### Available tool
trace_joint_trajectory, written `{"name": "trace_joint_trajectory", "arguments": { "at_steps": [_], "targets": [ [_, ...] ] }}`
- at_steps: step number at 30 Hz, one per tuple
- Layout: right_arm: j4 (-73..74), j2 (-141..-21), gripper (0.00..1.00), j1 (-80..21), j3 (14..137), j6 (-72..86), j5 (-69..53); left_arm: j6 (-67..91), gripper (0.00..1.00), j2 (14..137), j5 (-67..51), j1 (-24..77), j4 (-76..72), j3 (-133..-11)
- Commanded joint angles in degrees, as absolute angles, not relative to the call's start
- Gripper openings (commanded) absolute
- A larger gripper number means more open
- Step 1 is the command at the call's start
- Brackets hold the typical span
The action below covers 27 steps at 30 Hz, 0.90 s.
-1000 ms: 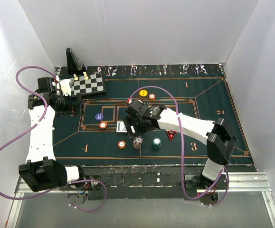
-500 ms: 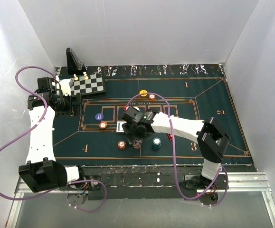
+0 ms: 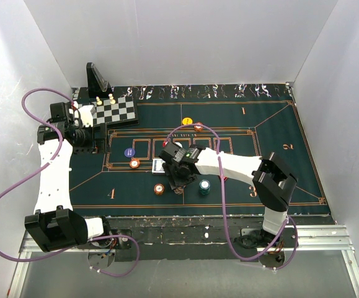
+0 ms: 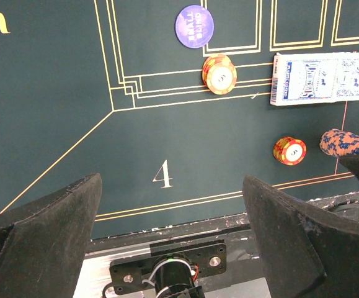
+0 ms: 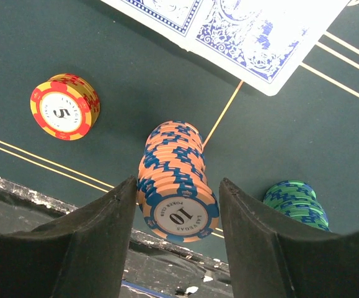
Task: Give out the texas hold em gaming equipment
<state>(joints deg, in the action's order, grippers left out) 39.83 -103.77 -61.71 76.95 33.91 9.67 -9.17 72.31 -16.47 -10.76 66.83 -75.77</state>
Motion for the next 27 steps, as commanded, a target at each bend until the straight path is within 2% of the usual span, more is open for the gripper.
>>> {"name": "trace_joint_trajectory", "arguments": {
  "at_steps": [1,11,27],
  "targets": [
    [38.41,-104.15,0.61,-62.23,76.64,34.37,9.05,-9.4,0.98,70.4,-15.82,-11.07,66.01,-75.67],
    [38.5,-102.22,0.45,-62.31,76.55,34.37,9.32,-9.23,0.98,70.58,-15.82,-10.99,65.92,-76.03],
    [44.12,-99.23,0.41,-62.31,83.93,33.14,10.99,-9.58,0.98,69.96,-15.65,-10.99,65.57,-76.2]
  ]
}}
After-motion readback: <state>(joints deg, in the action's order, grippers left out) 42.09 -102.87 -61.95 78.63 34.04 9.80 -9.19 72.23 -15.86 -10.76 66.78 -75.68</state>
